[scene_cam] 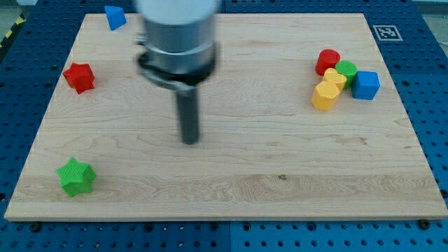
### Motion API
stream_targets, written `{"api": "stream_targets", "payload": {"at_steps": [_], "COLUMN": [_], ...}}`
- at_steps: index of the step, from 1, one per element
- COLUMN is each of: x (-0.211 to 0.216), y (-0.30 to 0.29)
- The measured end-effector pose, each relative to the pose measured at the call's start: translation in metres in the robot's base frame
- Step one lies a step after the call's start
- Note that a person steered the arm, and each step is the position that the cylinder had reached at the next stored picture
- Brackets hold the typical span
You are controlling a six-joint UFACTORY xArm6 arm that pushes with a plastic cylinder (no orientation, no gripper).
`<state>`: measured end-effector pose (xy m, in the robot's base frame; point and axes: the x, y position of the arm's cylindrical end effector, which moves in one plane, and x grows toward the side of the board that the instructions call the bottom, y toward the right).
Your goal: Push the green star to the center
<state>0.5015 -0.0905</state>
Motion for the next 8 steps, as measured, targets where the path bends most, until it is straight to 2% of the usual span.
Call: {"api": "stream_targets", "payload": {"at_steps": [2, 3, 4, 6, 7, 8], "x": [0.004, 0.027, 0.094, 0.089, 0.074, 0.088], "y": [-0.213, -0.214, -0.211, -0.197, -0.161, -0.12]}}
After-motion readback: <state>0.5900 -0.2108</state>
